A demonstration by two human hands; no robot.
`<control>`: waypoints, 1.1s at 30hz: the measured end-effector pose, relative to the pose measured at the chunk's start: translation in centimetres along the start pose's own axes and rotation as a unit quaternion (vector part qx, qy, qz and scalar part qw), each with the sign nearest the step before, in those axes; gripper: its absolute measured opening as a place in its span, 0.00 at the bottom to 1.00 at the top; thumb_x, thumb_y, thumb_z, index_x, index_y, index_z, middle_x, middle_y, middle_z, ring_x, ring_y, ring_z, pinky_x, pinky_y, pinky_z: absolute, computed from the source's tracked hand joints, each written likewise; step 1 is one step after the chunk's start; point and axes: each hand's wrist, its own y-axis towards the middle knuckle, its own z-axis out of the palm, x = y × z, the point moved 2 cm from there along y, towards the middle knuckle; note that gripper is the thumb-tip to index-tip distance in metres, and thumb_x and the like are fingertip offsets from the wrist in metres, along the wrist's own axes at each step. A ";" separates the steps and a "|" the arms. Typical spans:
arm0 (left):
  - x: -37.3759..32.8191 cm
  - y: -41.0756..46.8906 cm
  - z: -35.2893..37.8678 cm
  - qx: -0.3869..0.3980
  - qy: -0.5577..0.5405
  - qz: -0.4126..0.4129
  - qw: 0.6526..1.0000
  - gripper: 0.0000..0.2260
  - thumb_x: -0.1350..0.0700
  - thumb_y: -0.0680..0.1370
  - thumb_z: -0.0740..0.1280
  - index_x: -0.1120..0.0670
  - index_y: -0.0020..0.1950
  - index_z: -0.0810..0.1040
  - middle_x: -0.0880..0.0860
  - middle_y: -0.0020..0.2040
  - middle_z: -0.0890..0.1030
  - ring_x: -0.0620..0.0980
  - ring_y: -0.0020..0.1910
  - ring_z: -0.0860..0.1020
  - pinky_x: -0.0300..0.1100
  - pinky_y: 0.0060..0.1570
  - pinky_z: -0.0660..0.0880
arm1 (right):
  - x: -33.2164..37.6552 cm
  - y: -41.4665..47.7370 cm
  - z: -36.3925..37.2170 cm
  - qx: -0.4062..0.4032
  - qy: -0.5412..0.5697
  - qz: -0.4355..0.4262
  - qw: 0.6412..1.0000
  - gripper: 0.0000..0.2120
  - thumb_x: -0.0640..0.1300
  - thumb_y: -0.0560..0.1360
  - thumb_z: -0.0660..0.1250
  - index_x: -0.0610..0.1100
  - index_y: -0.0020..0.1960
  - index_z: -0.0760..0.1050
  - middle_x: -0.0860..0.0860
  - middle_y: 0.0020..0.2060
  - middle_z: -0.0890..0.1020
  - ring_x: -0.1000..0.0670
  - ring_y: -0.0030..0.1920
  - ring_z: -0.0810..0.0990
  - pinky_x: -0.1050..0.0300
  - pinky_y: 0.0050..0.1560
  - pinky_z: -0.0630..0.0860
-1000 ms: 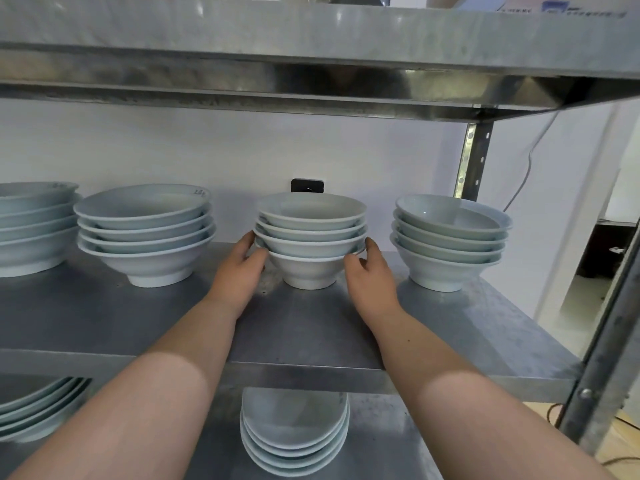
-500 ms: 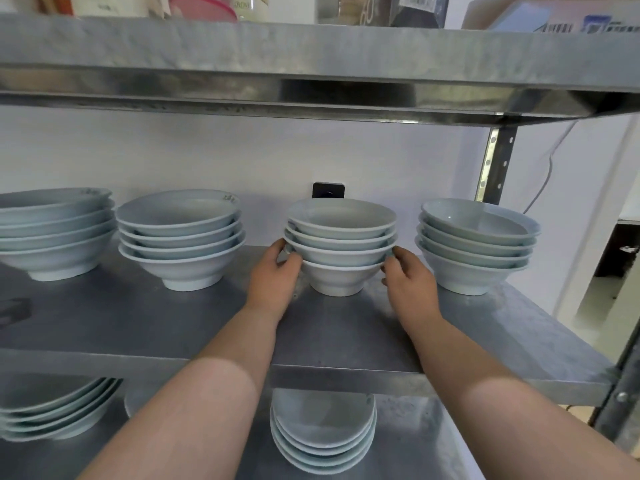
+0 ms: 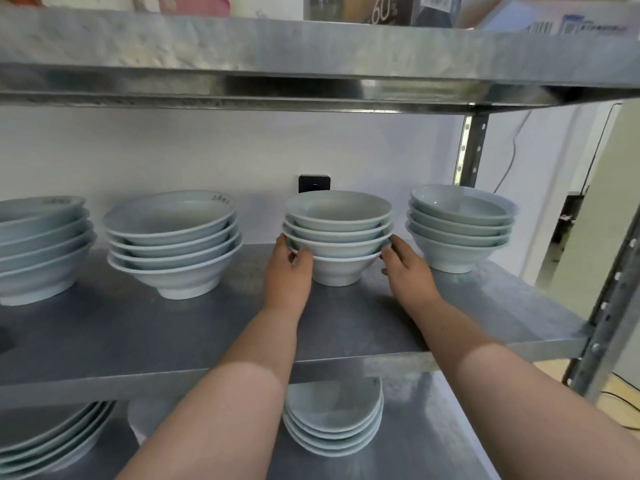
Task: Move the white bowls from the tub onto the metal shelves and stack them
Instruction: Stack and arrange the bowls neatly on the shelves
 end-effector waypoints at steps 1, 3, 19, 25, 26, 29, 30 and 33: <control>0.0 0.0 0.0 0.000 -0.001 0.003 1.000 0.15 0.53 0.78 0.60 0.41 0.63 0.72 0.48 0.49 0.81 0.51 0.48 0.78 0.42 0.46 0.68 | 0.0 -0.1 0.0 0.001 -0.001 0.000 1.000 0.28 0.65 0.72 0.53 0.59 0.70 0.67 0.52 0.62 0.79 0.47 0.61 0.78 0.43 0.63 0.74; -0.2 -0.1 0.0 -0.006 -0.001 0.005 1.000 0.15 0.54 0.78 0.60 0.42 0.63 0.72 0.47 0.49 0.80 0.51 0.50 0.78 0.41 0.46 0.68 | 0.2 -0.3 0.0 0.006 -0.007 -0.001 1.000 0.28 0.65 0.73 0.52 0.58 0.70 0.67 0.51 0.62 0.79 0.46 0.61 0.78 0.43 0.64 0.73; -10.9 -6.8 10.9 -0.058 -0.178 0.038 0.982 0.12 0.62 0.77 0.66 0.50 0.59 0.76 0.48 0.51 0.80 0.37 0.44 0.77 0.30 0.48 0.71 | -3.0 0.4 -16.4 -0.168 0.072 -0.065 0.981 0.10 0.41 0.77 0.62 0.50 0.56 0.75 0.56 0.46 0.78 0.62 0.45 0.77 0.69 0.42 0.72; -10.9 -4.3 21.2 0.015 -0.125 -0.122 0.985 0.30 0.42 0.68 0.61 0.47 0.71 0.69 0.52 0.65 0.77 0.54 0.60 0.77 0.50 0.64 0.72 | -6.8 4.8 -18.4 -0.181 0.111 0.063 0.975 0.26 0.53 0.79 0.59 0.49 0.75 0.62 0.47 0.70 0.63 0.45 0.69 0.67 0.46 0.71 0.66; -10.3 -3.8 22.2 0.023 -0.107 -0.129 0.986 0.33 0.41 0.71 0.61 0.48 0.75 0.65 0.54 0.68 0.75 0.55 0.63 0.76 0.49 0.65 0.71 | -7.3 4.7 -18.3 -0.171 0.112 0.071 0.976 0.28 0.53 0.79 0.58 0.48 0.77 0.58 0.47 0.74 0.59 0.44 0.72 0.64 0.46 0.73 0.62; -8.0 -3.2 24.3 0.065 -0.080 -0.122 0.987 0.38 0.35 0.71 0.61 0.43 0.79 0.54 0.50 0.75 0.67 0.55 0.69 0.72 0.51 0.68 0.68 | -8.3 4.7 -18.1 -0.140 0.135 0.082 0.977 0.30 0.51 0.80 0.56 0.48 0.79 0.51 0.46 0.77 0.54 0.45 0.76 0.57 0.49 0.73 0.57; -7.3 -3.2 24.6 0.083 -0.068 -0.123 0.987 0.40 0.32 0.69 0.61 0.40 0.78 0.52 0.48 0.76 0.65 0.55 0.70 0.71 0.53 0.69 0.67 | -8.6 4.9 -18.0 -0.132 0.151 0.086 0.976 0.30 0.51 0.81 0.55 0.49 0.80 0.50 0.47 0.78 0.54 0.45 0.76 0.57 0.50 0.72 0.57; -6.0 -3.1 25.1 0.120 -0.054 -0.121 0.984 0.37 0.30 0.68 0.62 0.30 0.75 0.51 0.45 0.75 0.67 0.53 0.69 0.71 0.54 0.68 0.69 | -8.3 5.3 -17.3 -0.094 0.176 0.083 0.976 0.29 0.52 0.81 0.55 0.49 0.79 0.52 0.47 0.77 0.60 0.45 0.75 0.60 0.51 0.74 0.57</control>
